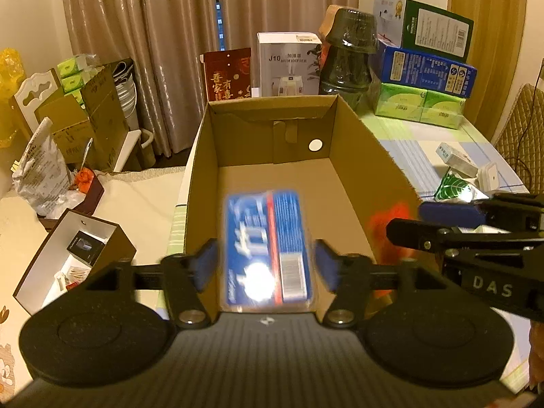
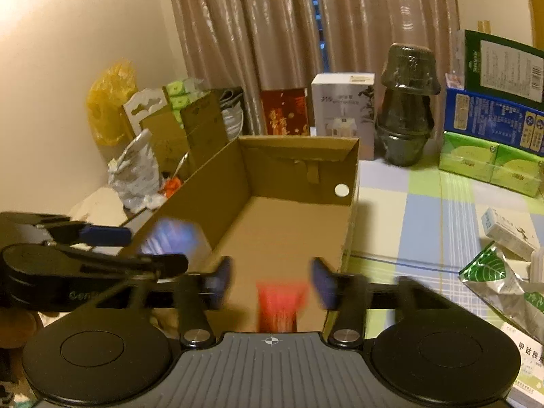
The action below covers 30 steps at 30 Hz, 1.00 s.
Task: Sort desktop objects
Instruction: 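Carry both items over the cardboard box and open both grippers, then withdraw both grippers from the cardboard box back over the table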
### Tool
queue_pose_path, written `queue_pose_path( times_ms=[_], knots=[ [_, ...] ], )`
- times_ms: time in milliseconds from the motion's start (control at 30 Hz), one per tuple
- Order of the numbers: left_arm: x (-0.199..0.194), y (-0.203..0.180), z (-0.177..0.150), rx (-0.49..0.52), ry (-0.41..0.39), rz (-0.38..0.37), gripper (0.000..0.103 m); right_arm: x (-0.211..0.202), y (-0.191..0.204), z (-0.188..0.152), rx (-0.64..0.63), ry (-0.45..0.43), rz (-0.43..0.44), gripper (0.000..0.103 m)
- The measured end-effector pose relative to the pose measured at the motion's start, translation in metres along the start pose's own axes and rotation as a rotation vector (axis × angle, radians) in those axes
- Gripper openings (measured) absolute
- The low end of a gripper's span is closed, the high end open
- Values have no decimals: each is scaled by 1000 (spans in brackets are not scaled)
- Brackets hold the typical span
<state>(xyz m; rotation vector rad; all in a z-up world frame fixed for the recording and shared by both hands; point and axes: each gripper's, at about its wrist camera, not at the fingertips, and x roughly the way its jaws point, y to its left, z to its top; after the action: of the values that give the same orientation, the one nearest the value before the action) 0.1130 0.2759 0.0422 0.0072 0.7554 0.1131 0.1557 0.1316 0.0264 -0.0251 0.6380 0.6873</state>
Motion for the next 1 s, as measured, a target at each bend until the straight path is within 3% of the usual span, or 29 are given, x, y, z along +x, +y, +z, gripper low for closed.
queue_pose_path(
  times_ms=[433,667,767,1000],
  knots=[
    [-45,-7,-13,-54,-76,15,72,-90,-41,-33,76,-71,-85,64],
    [-81,-39,-25,-65,-108,-7,76,-141,-66,-59,82,-81,-162,76],
    [-95,-57,-29,-71,-122,-28,85,-162,-81,-71,91,-81,-206,82],
    [-110,-113,-40,-33,-116,-107,94,-206,-122,-98,125,-82,-321,96]
  ],
)
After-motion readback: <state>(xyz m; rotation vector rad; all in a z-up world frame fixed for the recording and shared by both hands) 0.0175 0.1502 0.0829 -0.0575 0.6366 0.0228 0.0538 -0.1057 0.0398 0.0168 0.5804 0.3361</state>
